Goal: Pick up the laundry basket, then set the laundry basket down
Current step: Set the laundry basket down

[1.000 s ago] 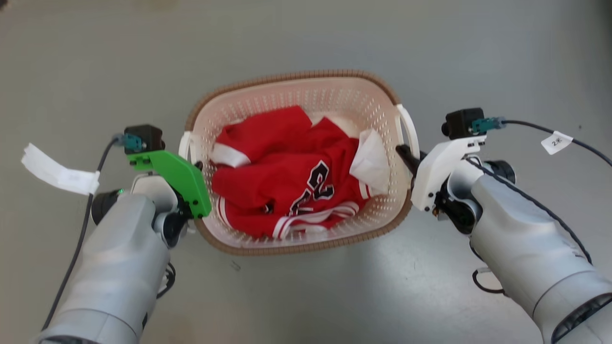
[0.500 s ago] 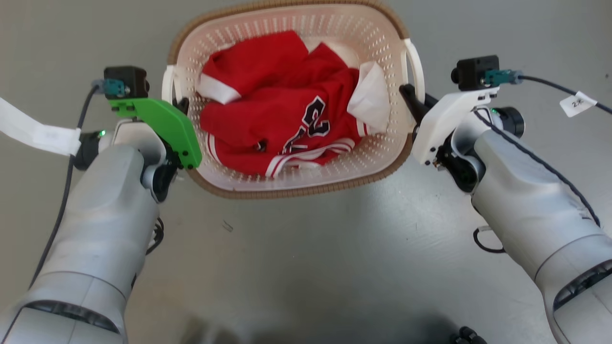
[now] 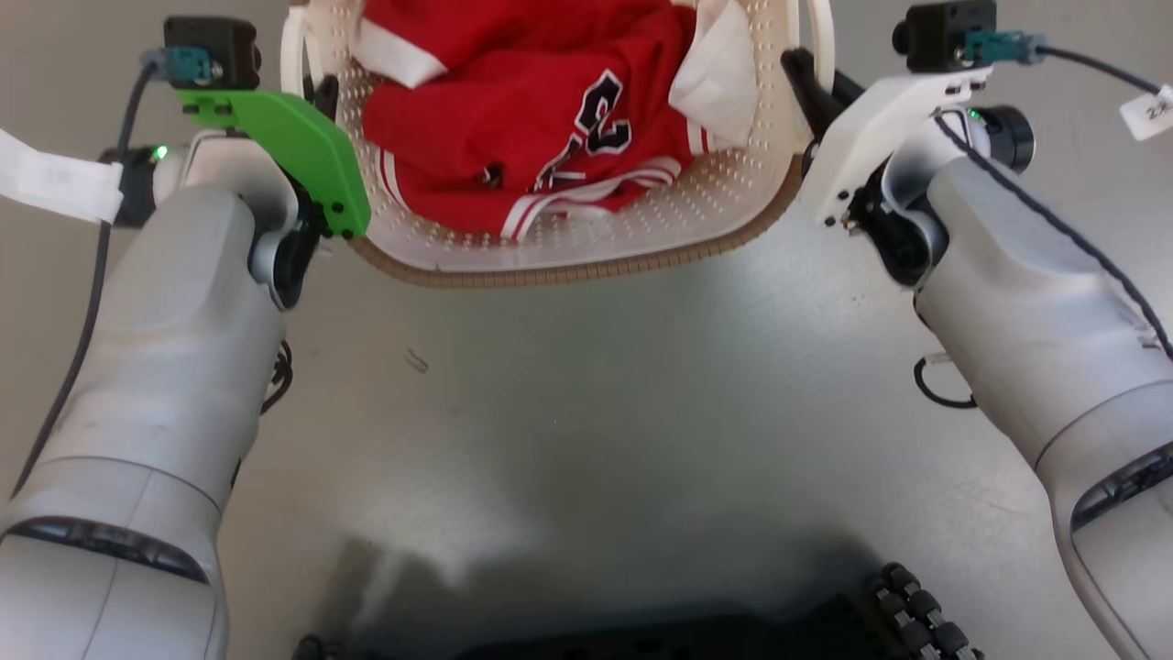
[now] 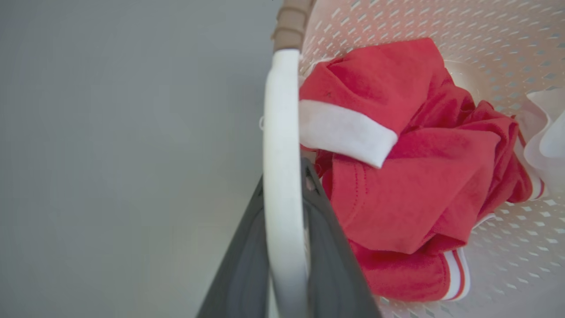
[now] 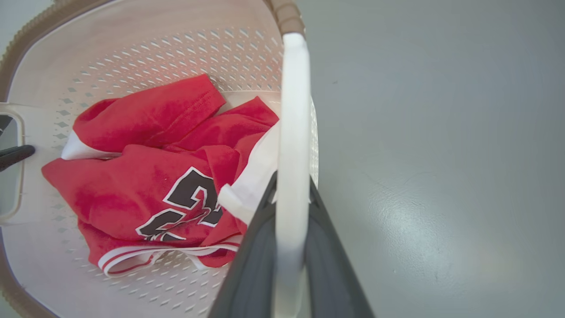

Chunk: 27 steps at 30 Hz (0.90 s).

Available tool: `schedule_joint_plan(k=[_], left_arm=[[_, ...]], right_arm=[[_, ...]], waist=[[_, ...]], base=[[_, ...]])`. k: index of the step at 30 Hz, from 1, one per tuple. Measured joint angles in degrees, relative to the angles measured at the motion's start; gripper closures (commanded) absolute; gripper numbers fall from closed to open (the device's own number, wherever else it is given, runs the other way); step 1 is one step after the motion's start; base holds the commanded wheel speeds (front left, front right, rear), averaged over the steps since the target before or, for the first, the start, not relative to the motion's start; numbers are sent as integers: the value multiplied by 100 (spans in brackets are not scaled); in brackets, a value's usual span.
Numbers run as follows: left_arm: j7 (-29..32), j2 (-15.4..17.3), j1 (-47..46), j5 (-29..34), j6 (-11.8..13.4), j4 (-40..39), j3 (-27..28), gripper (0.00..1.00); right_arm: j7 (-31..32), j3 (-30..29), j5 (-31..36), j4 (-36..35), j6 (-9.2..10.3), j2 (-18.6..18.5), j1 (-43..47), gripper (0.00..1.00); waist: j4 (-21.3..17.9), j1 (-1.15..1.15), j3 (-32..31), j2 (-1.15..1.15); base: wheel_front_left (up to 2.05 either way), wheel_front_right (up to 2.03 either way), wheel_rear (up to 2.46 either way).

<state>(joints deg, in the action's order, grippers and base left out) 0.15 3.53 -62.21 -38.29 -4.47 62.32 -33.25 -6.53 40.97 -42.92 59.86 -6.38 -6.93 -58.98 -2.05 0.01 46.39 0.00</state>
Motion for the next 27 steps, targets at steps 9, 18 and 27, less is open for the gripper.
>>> schedule_joint_plan(k=[9,18,27], left_arm=[[-233,-5,-250,23,1,37,9,100],[-385,-56,-266,24,-4,227,4,100],[-477,-64,-358,24,-14,368,3,100]], right_arm=[[-127,-41,-8,125,41,25,-325,100],[-229,-16,-7,343,29,108,-342,100],[-301,-11,-8,433,-16,141,-441,100]], waist=[[27,0,608,0],[56,0,938,0],[33,-1,1030,0]], base=[[0,0,0],[0,0,0],[0,0,0]])
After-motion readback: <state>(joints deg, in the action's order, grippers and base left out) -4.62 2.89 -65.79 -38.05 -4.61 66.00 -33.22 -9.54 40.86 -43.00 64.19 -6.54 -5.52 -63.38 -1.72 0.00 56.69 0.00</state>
